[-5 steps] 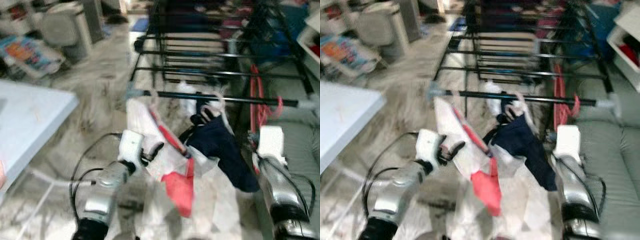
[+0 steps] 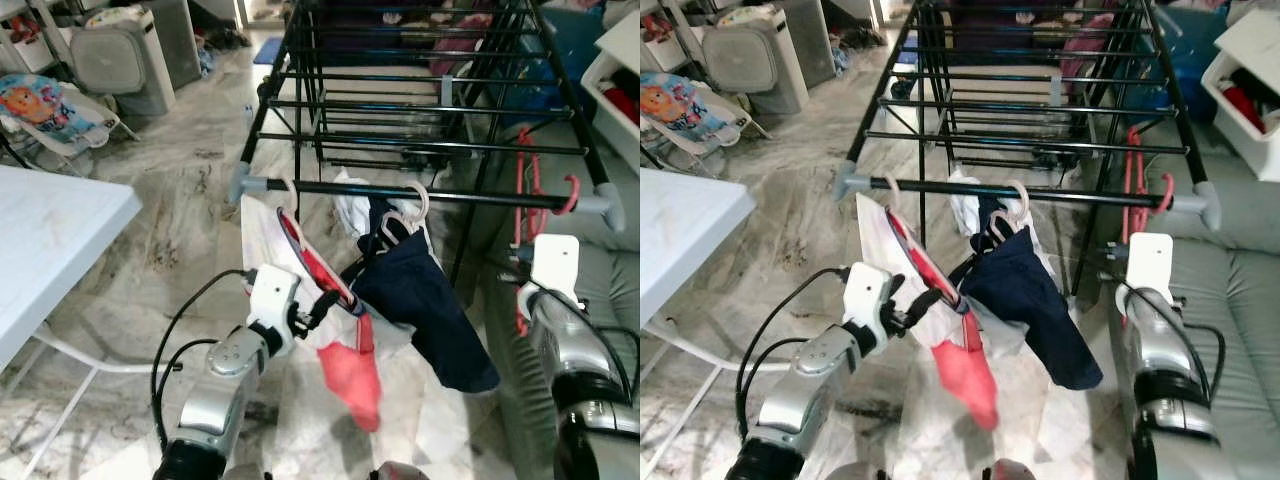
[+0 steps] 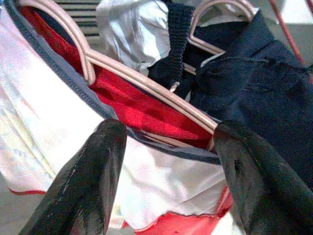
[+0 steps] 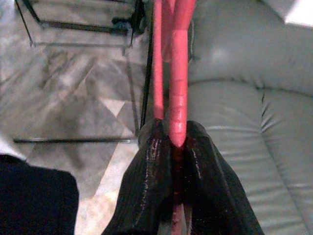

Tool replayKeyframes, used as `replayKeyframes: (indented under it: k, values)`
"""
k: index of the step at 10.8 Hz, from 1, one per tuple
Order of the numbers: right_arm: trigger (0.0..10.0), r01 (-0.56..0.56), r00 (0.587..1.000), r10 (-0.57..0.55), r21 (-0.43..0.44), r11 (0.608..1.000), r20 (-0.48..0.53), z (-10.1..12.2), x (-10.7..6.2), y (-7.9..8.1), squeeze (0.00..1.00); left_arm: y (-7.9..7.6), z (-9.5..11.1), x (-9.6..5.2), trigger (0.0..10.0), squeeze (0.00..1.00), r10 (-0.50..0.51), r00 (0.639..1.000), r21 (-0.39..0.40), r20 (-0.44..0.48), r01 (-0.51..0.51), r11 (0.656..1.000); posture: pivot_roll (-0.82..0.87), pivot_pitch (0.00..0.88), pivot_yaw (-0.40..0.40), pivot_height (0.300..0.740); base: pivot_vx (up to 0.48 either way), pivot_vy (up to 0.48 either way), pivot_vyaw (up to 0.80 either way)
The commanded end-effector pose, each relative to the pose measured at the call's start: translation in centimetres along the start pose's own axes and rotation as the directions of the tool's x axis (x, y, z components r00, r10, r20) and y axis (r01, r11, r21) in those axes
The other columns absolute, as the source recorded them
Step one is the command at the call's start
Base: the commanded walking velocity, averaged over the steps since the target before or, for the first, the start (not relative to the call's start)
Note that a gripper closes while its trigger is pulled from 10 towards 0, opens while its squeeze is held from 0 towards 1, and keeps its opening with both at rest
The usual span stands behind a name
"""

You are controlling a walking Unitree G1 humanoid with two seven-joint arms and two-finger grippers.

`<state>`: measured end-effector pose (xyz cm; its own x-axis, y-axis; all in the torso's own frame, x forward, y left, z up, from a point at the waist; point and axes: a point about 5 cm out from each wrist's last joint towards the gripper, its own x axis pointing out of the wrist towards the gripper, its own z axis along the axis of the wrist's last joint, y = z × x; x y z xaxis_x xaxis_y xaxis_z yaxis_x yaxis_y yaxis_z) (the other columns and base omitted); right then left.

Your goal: Hang hanger

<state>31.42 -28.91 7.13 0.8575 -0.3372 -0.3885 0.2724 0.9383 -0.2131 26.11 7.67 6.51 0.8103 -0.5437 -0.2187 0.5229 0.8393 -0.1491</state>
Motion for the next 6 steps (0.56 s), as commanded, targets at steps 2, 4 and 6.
replayKeyframes:
  k: [2, 4, 6]
  values:
    - [10.0, -0.048, 0.999, 0.048, -0.01, 0.999, -0.026, 1.1, 0.5, 0.4, 0.0, 0.2, 0.1, -0.4, 10.0, 0.0, 0.011, 1.0, 0.006, -0.008, -0.011, 1.0, -0.03, 0.0, 0.002, 0.74, 0.0, 0.0, 0.0]
    - [10.0, -0.098, 0.974, 0.11, 0.069, 0.993, -0.2, -2.1, 0.3, 1.5, 0.0, 0.4, -0.2, -0.8, 10.0, 0.0, 0.021, 1.0, 0.011, -0.024, -0.02, 1.0, -0.02, 0.0, -0.015, 0.74, 0.0, 0.0, 0.0]
    - [10.0, -0.053, 0.952, 0.106, 0.187, 0.981, -0.287, -4.2, 0.0, 1.3, 0.0, 0.4, -0.5, -1.2, 10.0, 0.0, 0.023, 0.999, 0.014, -0.04, -0.022, 1.0, -0.01, 0.0, -0.014, 0.74, 0.0, 0.0, 0.0]
